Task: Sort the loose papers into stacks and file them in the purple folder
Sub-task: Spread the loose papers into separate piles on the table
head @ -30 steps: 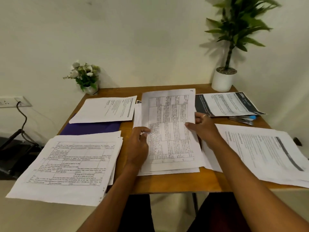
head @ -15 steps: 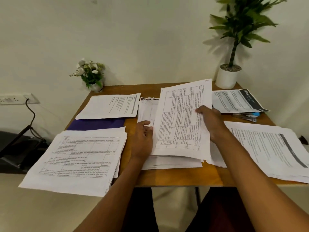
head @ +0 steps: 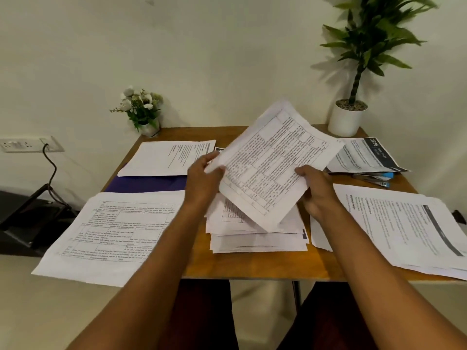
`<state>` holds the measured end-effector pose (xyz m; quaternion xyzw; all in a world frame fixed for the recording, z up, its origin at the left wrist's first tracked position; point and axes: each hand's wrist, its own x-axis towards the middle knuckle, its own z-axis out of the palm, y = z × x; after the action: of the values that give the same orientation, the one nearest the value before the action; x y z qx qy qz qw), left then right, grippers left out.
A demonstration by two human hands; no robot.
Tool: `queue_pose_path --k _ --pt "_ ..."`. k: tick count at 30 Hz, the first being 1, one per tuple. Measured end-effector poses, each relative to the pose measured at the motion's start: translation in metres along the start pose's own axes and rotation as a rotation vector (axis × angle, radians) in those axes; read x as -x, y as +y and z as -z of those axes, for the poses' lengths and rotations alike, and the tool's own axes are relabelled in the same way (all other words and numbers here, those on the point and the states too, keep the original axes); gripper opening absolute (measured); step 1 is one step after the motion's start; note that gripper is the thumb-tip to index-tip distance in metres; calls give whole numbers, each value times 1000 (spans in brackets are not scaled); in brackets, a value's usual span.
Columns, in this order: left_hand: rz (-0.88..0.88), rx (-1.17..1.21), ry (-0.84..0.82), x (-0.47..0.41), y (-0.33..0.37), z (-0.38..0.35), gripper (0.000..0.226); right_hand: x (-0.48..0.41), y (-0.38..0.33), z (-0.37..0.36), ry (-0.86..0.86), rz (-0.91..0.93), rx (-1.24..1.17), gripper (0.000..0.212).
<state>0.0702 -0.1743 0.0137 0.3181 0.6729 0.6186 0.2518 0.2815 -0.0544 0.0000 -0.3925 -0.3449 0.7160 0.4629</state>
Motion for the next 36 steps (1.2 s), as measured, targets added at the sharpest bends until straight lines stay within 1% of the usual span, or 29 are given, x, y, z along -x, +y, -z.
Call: queue_pose_path --k 3,5,7,9,10,11,13,15,17,19,22,24,26,27,29,31,34,35,36 --pt "-36 -156 -40 -21 29 37 27 5 -6 -5 -72 -58 -102 27" --pt "-3 -276 -100 -29 39 74 21 7 -8 -7 -116 -86 -119 26" --pt "64 -386 -154 -33 41 112 20 10 -6 -9 -168 -119 -58 30" --pt "103 -547 -184 -36 39 147 19 14 2 -14 -239 -190 -4 41" --pt "121 -611 -197 -37 35 164 21 18 8 -20 -284 -223 51 44" --pt "147 -651 -208 -40 30 178 23 23 14 -27 -336 -239 150 42" --pt "205 -720 -221 -44 21 202 25 35 30 -46 -444 -230 396 42" --pt "215 -773 -228 -47 16 217 21 47 48 -68 -493 -215 576 46" --pt "195 -820 -194 -54 11 229 18 59 66 -90 -505 -211 653 45" --pt "175 -889 -133 -62 5 240 21 70 81 -110 -508 -225 646 46" --pt "76 -1056 28 -69 -6 247 26 80 100 -133 -522 -196 657 51" --pt "47 -1188 98 -65 -16 243 26 87 111 -141 -541 -151 768 51" --pt "26 -1348 102 -62 -31 238 28 92 117 -142 -548 -78 914 48" --pt "22 -1403 85 -61 -38 237 30 93 118 -141 -529 -31 968 48" --pt "10 -1446 75 -57 -53 234 36 86 112 -132 -438 74 1039 51" --pt "-38 -1430 142 -55 -66 232 39 70 100 -113 -293 207 1105 47" --pt "-125 -1379 252 -49 -70 217 52 44 75 -74 -35 375 1197 29" --pt "-151 -1352 255 -47 -67 207 54 35 68 -60 41 402 1212 28" --pt "-180 -1317 239 -43 -62 194 55 27 62 -47 103 405 1237 33"
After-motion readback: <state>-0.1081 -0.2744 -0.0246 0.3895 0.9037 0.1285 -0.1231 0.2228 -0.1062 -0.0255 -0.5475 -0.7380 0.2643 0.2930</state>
